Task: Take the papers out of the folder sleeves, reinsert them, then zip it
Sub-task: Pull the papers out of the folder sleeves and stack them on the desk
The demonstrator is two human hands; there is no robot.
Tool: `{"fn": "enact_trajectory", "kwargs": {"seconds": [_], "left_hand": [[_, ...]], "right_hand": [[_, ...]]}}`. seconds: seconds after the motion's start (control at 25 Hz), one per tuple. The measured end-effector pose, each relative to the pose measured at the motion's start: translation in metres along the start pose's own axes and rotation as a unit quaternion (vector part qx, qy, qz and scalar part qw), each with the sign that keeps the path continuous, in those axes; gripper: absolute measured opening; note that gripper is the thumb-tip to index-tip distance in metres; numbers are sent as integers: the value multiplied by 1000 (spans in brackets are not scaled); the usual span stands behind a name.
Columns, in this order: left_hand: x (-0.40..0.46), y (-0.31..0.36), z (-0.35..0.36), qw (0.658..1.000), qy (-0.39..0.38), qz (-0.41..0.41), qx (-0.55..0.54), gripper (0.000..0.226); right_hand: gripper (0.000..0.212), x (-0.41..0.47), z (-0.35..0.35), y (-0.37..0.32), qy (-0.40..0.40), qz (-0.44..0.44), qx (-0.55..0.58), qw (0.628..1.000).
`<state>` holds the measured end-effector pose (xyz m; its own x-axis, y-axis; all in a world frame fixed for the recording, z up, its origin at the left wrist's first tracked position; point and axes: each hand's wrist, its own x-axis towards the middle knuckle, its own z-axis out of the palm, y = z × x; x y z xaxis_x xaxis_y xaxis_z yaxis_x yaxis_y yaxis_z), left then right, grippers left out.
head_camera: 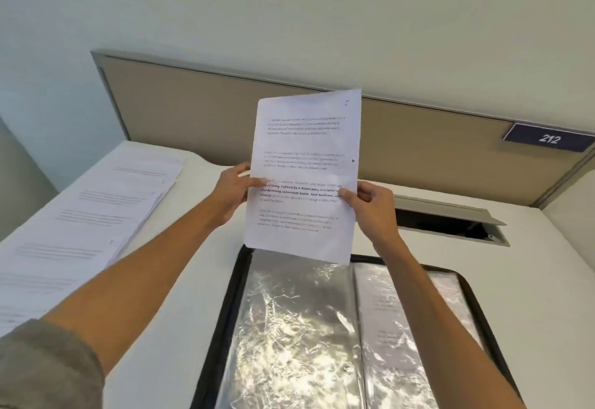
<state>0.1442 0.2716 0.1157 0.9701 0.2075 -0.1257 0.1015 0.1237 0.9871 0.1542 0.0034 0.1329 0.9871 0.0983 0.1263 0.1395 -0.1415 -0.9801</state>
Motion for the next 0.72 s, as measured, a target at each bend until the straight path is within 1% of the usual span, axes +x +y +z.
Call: {"fn": "enact_trajectory", "kwargs": {"seconds": [0.04,0.16,0.2,0.28,0.36,0.4,0.48,0.52,0.56,0.64,0.72], "left_hand": [[-10,-5,-19,1000,6,0,21,36],[-42,-12,-71,997,27,11,72,30],[-51,-12,-89,996,33,13,84,28],[-64,-14,-120,994,47,7,103,28],[-72,-17,-153,991,65,-5,117,27],[-76,-21,-170,988,83,-9,127,24],[-83,-31,-208,974,147,-13,171,14],[-89,-37,-231,959,187,-12,214,11],[-95,-45,-255,935,228,-15,273,14],[-112,-58,-303,864,281,-52,415,29],[-130,-67,-343,786,281,-127,536,54]], "right_hand": [[14,-6,16,2,-5,1,-15,1000],[15,-22,62,10,-40,-7,-120,992],[15,-30,79,12,-48,3,-133,990],[15,-44,109,15,-56,38,-111,991],[21,-57,136,21,-63,69,-68,993],[23,-64,148,25,-64,82,-46,993],[23,-74,165,33,-60,108,-11,992],[21,-79,174,36,-57,117,0,991],[19,-83,180,38,-57,120,3,991],[19,-89,194,42,-59,121,1,991],[19,-92,203,45,-62,124,0,990]]}}
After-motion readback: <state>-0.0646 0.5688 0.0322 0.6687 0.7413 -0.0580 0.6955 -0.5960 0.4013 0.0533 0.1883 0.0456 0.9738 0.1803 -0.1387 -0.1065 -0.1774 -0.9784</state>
